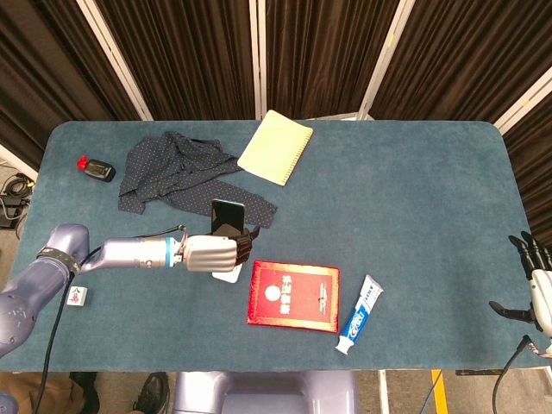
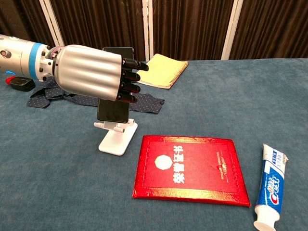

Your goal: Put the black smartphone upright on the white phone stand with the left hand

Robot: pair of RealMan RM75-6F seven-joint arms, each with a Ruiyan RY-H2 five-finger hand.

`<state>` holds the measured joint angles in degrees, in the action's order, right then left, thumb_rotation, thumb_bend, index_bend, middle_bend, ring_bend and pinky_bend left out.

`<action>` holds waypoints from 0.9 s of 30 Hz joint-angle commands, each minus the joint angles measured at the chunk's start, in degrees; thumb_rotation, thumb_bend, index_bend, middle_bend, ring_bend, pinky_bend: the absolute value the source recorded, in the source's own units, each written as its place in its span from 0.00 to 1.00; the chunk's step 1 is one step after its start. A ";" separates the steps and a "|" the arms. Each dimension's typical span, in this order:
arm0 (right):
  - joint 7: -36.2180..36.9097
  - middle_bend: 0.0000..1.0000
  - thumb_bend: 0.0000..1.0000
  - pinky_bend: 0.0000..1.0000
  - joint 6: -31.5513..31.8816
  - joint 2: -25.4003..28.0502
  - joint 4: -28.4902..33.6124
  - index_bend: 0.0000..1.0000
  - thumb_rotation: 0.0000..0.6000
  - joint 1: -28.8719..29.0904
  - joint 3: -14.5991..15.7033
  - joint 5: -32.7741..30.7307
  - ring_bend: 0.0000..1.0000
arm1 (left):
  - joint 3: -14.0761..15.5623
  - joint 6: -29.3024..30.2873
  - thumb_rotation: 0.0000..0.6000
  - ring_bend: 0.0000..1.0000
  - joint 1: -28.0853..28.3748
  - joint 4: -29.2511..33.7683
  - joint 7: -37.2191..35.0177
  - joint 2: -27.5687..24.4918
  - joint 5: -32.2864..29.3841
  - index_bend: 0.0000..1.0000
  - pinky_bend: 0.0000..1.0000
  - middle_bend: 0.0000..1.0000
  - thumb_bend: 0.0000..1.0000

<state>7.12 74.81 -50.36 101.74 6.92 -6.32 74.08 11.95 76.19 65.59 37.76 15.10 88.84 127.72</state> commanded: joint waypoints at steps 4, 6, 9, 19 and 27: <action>0.40 0.00 0.00 0.00 -0.57 0.00 -0.52 0.00 1.00 0.14 -0.07 -0.33 0.00 | 0.91 0.03 1.00 0.38 0.36 -1.12 -0.52 0.85 -0.48 0.63 0.16 0.39 0.00; 0.48 0.00 0.00 0.00 -0.69 0.00 -0.59 0.00 1.00 0.19 -0.07 -0.29 0.00 | 1.17 0.06 1.00 0.38 0.30 -1.35 -0.54 0.93 -0.65 0.63 0.15 0.39 0.00; 0.58 0.00 0.00 0.00 -0.73 0.05 -0.51 0.00 1.00 0.19 -0.04 -0.14 0.00 | 1.61 0.32 1.00 0.38 0.07 -1.53 -0.54 1.29 -0.94 0.62 0.14 0.39 0.00; 0.45 0.00 0.00 0.00 -0.87 0.16 -0.27 0.00 1.00 0.21 -0.04 -0.17 0.00 | 2.68 0.67 1.00 0.35 -0.06 -2.39 -0.28 1.97 -1.64 0.57 0.11 0.35 0.00; 0.73 0.00 0.00 0.00 -0.69 0.25 -0.28 0.00 1.00 0.09 -0.06 -0.03 0.00 | 3.53 0.64 1.00 0.17 -0.02 -2.03 -0.03 1.78 -2.19 0.40 0.04 0.15 0.00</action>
<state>7.84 74.10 -50.12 101.48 7.02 -6.38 74.04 15.43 76.86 65.52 35.64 15.03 90.70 125.58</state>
